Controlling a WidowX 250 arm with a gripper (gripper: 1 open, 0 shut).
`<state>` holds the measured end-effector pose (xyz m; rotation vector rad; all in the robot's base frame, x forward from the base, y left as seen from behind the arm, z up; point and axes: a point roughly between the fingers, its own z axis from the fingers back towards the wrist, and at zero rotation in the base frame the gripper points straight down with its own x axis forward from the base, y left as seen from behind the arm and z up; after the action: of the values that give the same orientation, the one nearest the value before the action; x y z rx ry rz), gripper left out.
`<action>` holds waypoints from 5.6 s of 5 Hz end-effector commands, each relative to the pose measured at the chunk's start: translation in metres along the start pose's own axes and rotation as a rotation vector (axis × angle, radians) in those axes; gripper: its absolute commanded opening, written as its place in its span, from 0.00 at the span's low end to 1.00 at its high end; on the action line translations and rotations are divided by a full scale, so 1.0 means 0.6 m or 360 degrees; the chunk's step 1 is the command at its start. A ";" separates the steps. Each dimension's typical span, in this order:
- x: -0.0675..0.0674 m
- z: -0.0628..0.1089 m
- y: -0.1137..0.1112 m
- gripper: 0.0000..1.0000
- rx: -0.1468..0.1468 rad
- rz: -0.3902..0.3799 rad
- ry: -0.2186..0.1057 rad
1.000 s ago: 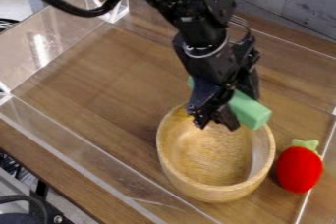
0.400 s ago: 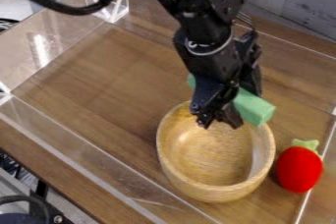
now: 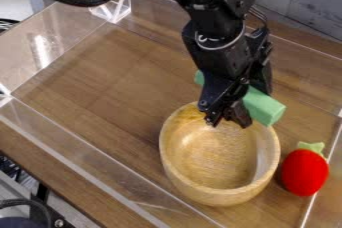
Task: Remove the green stick from the brown bowl and put it on the table
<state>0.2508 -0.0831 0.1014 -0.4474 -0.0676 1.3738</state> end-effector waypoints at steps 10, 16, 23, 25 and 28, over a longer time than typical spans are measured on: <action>0.129 0.035 0.018 0.00 -0.0149 0.0257 -0.0103; 0.130 0.019 0.042 0.00 -0.0180 0.0504 -0.0183; 0.131 0.044 0.093 1.00 -0.0168 0.0566 -0.0151; 0.124 0.073 0.089 1.00 -0.0234 0.0814 -0.0203; 0.137 0.059 0.085 1.00 -0.0221 0.0767 -0.0112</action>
<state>0.2024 0.0084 0.0903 -0.5303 -0.0903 1.8713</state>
